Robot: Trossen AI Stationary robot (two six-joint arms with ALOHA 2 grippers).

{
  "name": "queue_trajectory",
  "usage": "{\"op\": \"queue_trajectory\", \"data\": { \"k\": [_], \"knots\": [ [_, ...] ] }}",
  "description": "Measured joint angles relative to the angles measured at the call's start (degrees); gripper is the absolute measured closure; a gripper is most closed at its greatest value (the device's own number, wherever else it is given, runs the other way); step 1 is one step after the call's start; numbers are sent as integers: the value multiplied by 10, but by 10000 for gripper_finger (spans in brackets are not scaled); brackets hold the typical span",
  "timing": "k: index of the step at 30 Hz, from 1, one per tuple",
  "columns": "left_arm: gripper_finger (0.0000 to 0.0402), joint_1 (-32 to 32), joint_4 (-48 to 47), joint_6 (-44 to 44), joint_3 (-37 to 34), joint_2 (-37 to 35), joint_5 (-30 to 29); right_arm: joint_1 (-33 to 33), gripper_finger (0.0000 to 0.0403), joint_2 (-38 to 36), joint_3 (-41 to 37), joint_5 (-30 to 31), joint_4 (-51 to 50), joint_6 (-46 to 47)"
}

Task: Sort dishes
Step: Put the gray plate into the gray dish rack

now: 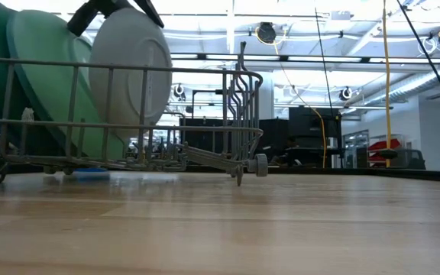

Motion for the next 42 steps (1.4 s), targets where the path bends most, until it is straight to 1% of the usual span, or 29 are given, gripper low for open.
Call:
{"op": "queue_trajectory", "data": {
  "k": [4,12,15,19,23,27,31,39,42],
  "knots": [
    [352,0,4,0,0,0,4,0,190,0,0,0,2,-1],
    [352,0,7,36,0,13,69,0,190,0,0,0,5,-1],
    [359,2,10,36,0,23,72,0,190,0,0,0,6,-1],
    [390,2,19,36,0,26,45,0,190,0,0,0,6,2],
    [391,2,27,27,0,22,8,0,190,0,0,0,5,5],
    [392,-2,26,-14,0,25,-29,0,190,0,0,0,2,5],
    [392,-2,26,-17,0,34,-30,0,190,0,0,0,2,4],
    [388,-2,26,-75,0,78,-35,0,190,0,0,0,4,1],
    [386,-2,25,-92,0,86,-50,0,190,0,0,0,4,1]
  ]
}}
